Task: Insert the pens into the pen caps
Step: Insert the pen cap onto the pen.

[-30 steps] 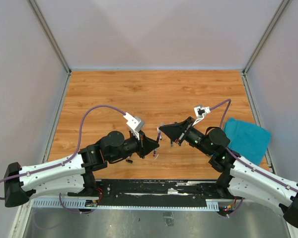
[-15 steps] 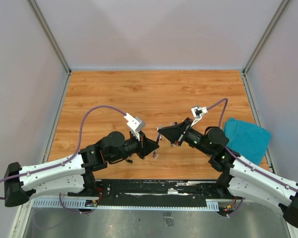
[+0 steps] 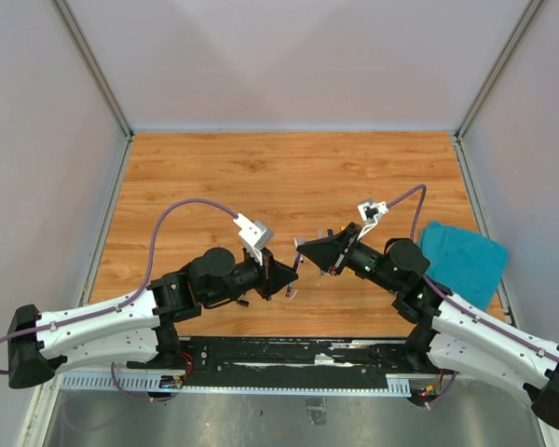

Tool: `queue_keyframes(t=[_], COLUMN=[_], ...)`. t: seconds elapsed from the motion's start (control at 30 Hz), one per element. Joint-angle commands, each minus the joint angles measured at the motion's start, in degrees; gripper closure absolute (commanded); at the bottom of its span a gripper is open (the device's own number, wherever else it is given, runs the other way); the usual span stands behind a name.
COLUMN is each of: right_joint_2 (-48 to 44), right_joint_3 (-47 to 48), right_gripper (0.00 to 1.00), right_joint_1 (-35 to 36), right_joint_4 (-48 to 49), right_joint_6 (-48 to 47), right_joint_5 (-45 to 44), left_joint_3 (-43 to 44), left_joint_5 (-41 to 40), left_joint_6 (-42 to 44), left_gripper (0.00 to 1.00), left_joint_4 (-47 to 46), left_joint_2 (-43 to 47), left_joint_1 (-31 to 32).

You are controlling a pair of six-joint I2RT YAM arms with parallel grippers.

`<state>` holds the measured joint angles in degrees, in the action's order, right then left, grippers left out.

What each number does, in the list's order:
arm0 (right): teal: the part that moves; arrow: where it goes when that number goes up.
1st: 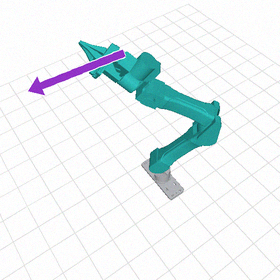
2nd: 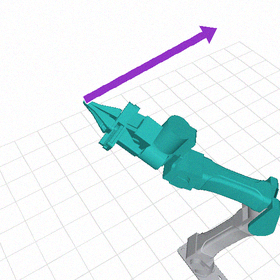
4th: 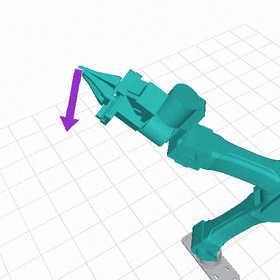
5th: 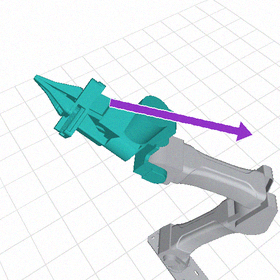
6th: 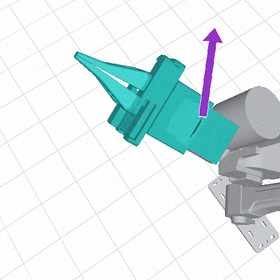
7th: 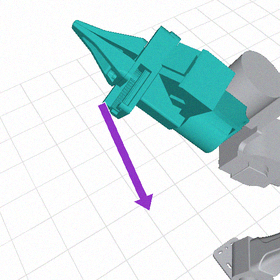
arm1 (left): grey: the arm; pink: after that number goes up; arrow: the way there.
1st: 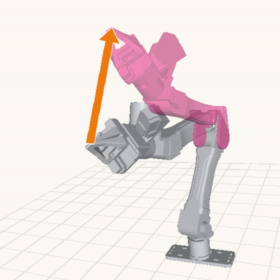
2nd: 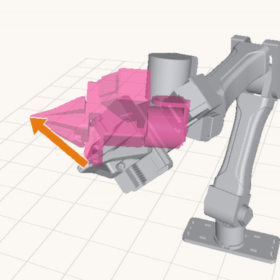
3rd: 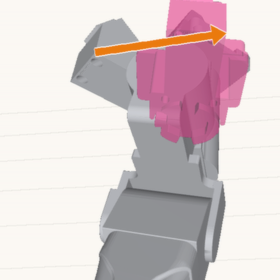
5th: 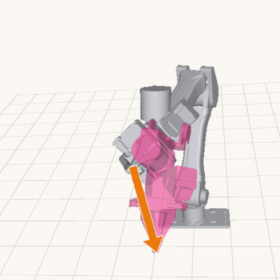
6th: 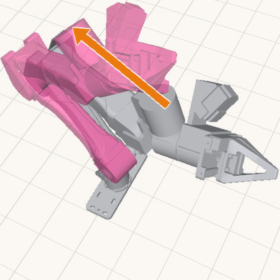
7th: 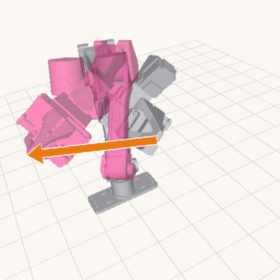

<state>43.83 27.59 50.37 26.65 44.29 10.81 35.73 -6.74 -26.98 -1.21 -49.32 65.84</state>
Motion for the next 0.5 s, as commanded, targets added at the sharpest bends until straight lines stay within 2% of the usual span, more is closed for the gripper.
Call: queue_keyframes(t=[0.0, 0.17, 0.47], right_joint_2=[-1.3, -2.2, -2.1], right_joint_3=[0.3, -0.1, -0.1], right_gripper=[0.85, 0.75, 0.65], right_joint_1=[-0.4, -0.4, -0.4], right_joint_4=[-2.0, -2.8, -3.1], right_joint_6=[-0.8, -1.0, -1.9], right_joint_5=[3.1, 3.5, 5.0], left_joint_3=[0.2, 0.4, 0.2], left_joint_5=[-1.6, -1.5, -1.8], left_joint_6=[0.9, 0.8, 0.7], left_gripper=[1.00, 0.99, 0.99], left_joint_4=[-3.0, -2.9, -2.5], left_joint_2=[0.7, 0.7, 1.0], left_joint_1=[0.4, 0.3, 0.3])
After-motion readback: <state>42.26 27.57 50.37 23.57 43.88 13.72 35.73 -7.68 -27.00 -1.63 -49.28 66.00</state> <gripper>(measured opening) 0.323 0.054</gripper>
